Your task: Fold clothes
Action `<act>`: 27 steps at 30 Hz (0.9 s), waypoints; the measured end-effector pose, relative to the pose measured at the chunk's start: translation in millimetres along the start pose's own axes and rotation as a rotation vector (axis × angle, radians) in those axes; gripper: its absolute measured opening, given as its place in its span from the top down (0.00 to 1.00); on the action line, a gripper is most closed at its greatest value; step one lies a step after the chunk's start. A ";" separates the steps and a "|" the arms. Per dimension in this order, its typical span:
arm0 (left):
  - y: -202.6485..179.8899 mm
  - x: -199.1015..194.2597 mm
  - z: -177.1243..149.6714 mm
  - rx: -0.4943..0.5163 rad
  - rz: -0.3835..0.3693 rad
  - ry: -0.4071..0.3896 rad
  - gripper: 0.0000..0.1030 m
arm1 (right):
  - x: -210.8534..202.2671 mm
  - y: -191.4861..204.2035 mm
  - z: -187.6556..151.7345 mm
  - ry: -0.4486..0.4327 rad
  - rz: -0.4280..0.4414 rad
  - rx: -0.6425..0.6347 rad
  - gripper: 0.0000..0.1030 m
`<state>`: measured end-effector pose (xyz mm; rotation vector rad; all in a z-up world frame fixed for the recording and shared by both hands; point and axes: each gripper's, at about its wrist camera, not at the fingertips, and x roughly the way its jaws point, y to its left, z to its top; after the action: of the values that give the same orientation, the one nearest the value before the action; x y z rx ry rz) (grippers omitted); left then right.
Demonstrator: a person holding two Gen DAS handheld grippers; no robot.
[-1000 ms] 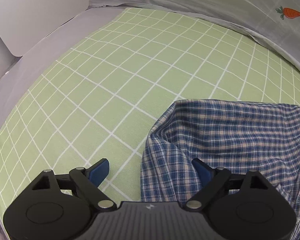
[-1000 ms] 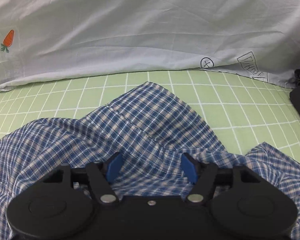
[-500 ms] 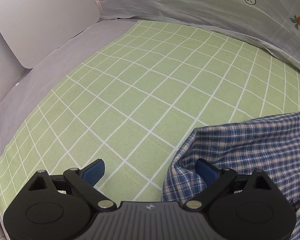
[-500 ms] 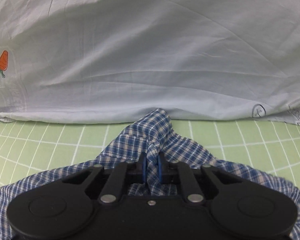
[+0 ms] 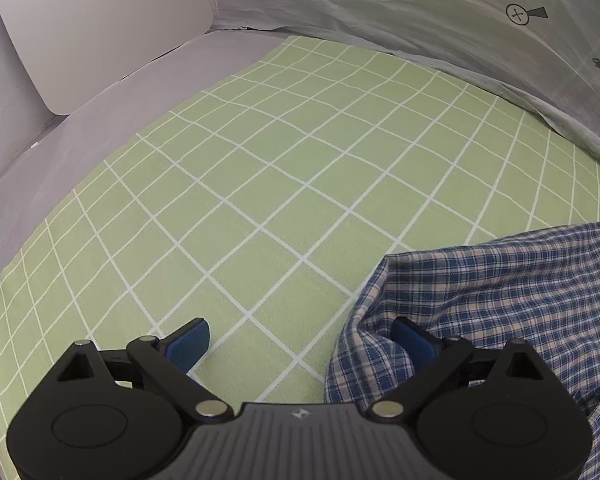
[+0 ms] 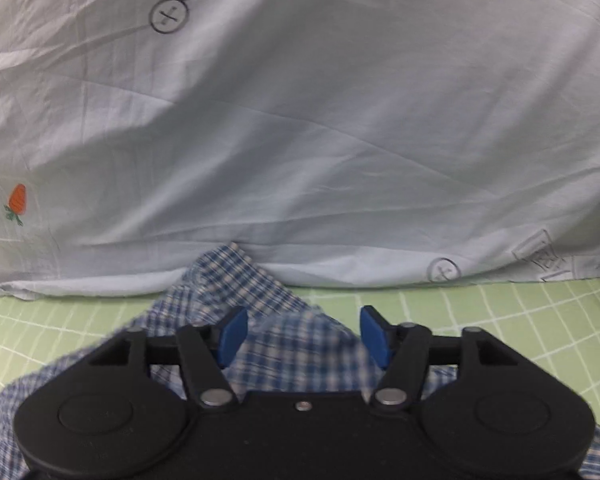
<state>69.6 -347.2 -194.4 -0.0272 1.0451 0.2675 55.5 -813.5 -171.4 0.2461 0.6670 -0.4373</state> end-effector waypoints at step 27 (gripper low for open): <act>-8.9 -3.1 -0.4 0.002 0.024 -0.001 0.04 | 80.8 -22.4 45.6 0.374 0.061 0.450 0.38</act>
<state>69.9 -356.5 -192.8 -0.0124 1.0451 0.2879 126.3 -874.5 -190.5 0.7860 0.9195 -0.4850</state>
